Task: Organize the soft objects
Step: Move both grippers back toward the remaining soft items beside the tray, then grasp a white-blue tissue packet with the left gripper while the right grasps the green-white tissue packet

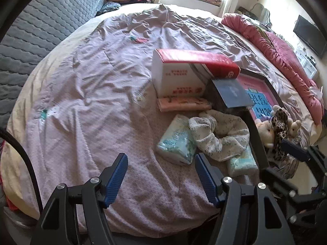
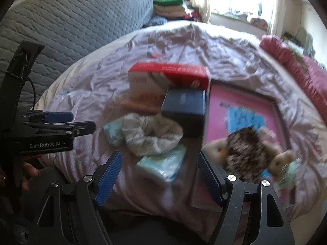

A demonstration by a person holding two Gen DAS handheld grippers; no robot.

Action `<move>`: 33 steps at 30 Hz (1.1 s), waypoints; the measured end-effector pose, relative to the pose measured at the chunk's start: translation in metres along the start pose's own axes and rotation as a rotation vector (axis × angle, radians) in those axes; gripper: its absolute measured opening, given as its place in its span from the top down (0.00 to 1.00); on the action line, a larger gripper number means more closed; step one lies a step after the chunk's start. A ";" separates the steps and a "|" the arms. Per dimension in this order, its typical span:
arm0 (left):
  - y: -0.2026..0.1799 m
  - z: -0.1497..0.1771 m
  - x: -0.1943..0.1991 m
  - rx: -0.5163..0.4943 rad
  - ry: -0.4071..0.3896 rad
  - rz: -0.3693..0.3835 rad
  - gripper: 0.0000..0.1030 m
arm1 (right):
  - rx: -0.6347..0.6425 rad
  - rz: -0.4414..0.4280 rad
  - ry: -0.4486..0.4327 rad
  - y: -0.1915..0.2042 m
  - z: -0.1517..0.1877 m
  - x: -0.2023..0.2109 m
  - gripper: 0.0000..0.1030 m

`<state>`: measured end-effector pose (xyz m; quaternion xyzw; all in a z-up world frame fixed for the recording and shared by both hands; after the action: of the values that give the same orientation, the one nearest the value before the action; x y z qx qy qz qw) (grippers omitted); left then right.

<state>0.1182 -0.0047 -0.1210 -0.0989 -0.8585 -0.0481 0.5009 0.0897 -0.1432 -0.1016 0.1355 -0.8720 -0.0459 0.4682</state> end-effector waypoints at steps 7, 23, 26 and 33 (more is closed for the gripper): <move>-0.003 0.003 -0.015 -0.019 0.023 0.016 0.35 | -0.044 -0.009 0.063 0.001 0.014 -0.023 0.25; -0.017 -0.006 -0.054 -0.106 0.093 0.041 0.35 | -0.053 0.076 0.111 0.000 0.020 -0.058 0.25; -0.018 -0.006 -0.063 -0.112 0.115 0.050 0.35 | -0.066 0.080 0.125 -0.002 0.019 -0.066 0.25; -0.018 -0.006 -0.074 -0.104 0.132 0.077 0.35 | -0.081 0.101 0.156 -0.013 0.018 -0.081 0.43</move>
<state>0.1552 -0.0321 -0.1821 -0.1544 -0.8154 -0.0797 0.5523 0.1202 -0.1339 -0.1791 0.0753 -0.8361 -0.0469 0.5413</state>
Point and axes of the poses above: each gripper's, at about its wrist camera, not at the fingertips, and x roughly against the way its jaws point, y to its left, z to its underside, the point moved 9 cm from there along -x, roughly the way its jaws point, and after that the axes turned 11 degrees about -x, right-handed, at the moved point
